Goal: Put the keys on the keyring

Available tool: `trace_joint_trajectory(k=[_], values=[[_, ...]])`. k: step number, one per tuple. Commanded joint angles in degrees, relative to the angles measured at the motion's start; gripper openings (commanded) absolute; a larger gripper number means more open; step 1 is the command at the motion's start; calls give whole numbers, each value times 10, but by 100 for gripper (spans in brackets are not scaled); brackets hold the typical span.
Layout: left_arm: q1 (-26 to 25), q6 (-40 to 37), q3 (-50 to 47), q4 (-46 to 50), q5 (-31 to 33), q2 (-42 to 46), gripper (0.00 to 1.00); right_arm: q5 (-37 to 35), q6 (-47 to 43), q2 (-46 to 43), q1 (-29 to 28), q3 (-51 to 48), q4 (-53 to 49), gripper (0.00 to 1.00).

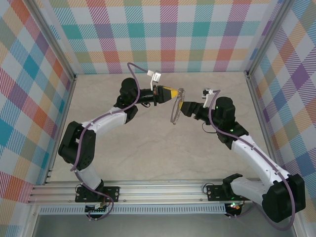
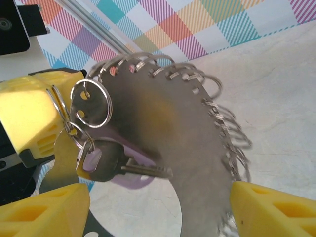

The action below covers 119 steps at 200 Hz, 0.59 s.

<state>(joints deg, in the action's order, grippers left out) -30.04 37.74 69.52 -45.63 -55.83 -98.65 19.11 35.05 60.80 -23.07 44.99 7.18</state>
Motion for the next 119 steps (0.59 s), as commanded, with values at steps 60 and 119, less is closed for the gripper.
trace_joint_trajectory(k=[60, 119], values=[[-3, 13, -1, -50, 7, -4, 0, -30, -38, 8, -32, 15, 1, 70], [-3, 18, -1, -55, 8, -8, 0, -36, -46, 47, -49, 46, 16, 64]])
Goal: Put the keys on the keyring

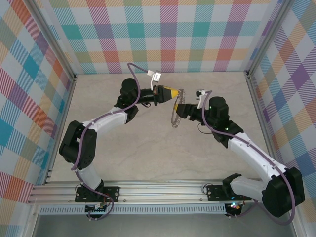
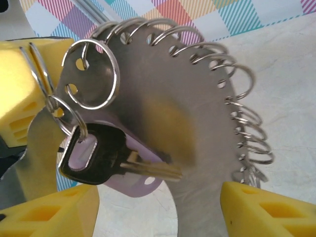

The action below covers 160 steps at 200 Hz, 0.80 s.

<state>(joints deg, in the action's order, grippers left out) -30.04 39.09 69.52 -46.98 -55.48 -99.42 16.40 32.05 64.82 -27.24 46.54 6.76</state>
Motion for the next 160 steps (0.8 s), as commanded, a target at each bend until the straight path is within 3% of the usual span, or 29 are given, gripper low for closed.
trace_joint_trajectory(k=[1, 57, 135, 160], values=[[-3, 4, -1, -42, 4, 0, 0, -10, -16, 7, -8, 31, 20, 64], [-3, 10, -2, -48, 7, -2, 0, -35, -28, 7, -10, 39, 9, 55], [-3, 18, -4, -57, 15, -4, 0, -16, -43, 1, -13, 38, -7, 11], [-3, 20, -4, -58, 18, -6, 0, -16, -47, -2, -16, 38, -13, 5]])
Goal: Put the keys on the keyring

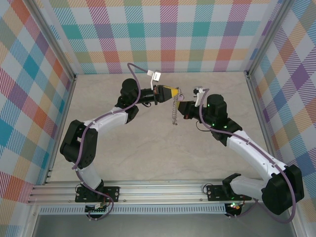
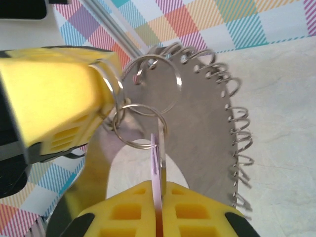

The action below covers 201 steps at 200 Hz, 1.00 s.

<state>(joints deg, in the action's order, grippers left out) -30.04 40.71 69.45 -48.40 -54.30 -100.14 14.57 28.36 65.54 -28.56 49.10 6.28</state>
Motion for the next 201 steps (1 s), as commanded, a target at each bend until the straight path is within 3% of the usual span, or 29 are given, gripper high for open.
trace_joint_trajectory(k=[1, 20, 176, 201], values=[[-3, 4, -3, -44, 6, 1, 0, 2, -10, -9, -3, 13, -8, 5], [-3, 7, -4, -45, 10, 2, 0, 5, -8, -10, -4, 13, -8, 0], [-5, 39, -15, -89, 33, -2, 0, 23, -3, 31, -40, 45, -7, 0], [-5, 40, -16, -90, 36, -2, 0, -1, -16, 5, -39, 43, -43, 36]])
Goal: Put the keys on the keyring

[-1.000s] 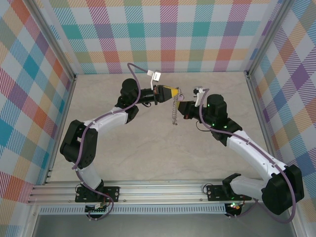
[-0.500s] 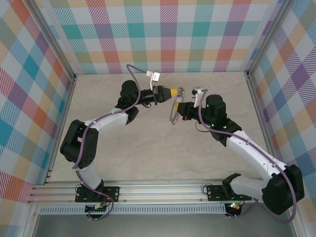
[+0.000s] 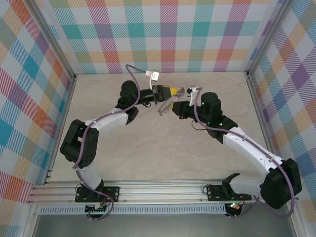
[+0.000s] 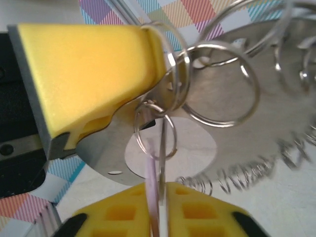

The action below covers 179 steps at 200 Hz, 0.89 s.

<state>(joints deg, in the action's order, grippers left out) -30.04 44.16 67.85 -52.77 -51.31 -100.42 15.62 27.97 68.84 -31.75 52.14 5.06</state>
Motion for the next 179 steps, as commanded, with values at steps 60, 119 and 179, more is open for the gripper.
trace_joint_trajectory(k=[60, 119, 179], values=[[-5, 5, -1, -47, 9, 3, 0, -4, -70, -95, 4, 12, -139, 92], [-5, 1, -3, -45, 8, 8, 0, -129, -92, -146, 36, 6, -247, 100], [-5, -1, -3, -44, 8, 8, 0, -495, -23, -77, 40, 51, -340, 100]])
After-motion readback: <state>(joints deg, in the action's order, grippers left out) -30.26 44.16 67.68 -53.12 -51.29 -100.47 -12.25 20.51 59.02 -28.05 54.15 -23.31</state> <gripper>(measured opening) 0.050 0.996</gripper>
